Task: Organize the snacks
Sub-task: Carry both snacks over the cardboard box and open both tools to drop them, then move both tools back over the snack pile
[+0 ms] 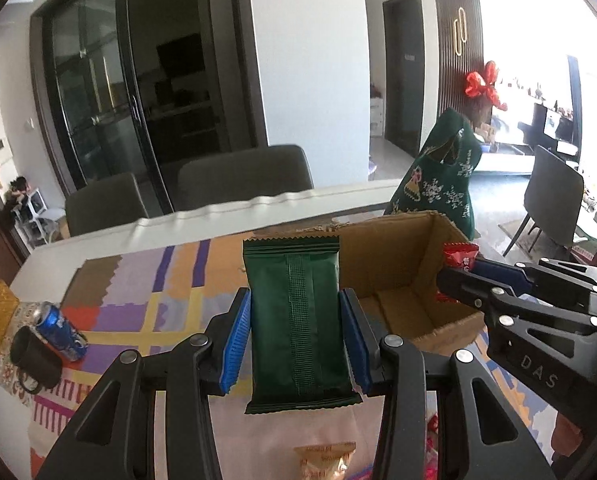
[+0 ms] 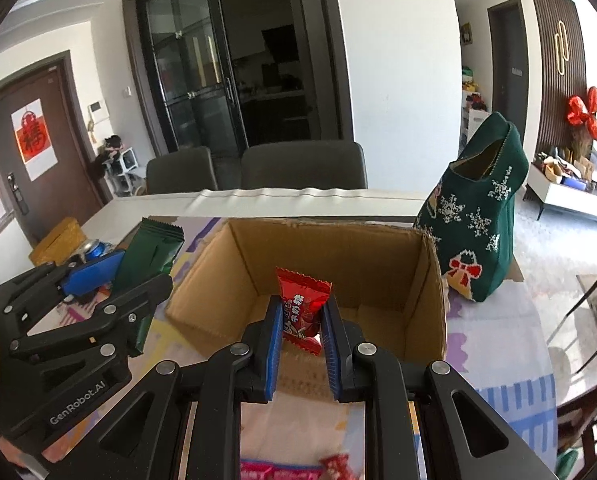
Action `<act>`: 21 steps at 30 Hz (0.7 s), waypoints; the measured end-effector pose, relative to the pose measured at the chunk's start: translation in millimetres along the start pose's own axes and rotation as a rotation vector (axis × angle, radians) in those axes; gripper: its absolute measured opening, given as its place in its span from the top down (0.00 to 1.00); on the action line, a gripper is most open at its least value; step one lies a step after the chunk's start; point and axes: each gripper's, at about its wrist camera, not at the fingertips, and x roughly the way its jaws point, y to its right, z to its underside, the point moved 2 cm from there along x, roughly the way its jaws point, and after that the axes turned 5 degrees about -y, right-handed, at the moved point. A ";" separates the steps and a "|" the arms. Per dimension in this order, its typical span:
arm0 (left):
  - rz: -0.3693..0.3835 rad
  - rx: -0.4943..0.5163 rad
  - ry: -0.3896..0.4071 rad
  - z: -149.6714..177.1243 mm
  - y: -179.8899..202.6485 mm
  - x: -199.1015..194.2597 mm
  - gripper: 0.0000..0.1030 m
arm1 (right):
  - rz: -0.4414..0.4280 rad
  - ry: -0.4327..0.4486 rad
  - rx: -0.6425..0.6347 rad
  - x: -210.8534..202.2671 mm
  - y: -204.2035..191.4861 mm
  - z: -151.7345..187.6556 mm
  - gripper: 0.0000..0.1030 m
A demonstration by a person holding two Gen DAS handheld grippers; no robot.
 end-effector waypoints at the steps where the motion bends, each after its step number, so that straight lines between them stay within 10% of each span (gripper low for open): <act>1: 0.002 0.000 -0.008 -4.0 -0.7 4.7 0.58 | -0.001 -0.008 0.001 4.7 2.0 -2.4 0.80; 21: -0.014 -0.044 -0.020 20.2 -15.5 -16.6 0.13 | 0.040 -0.021 -0.026 7.3 5.9 9.0 0.52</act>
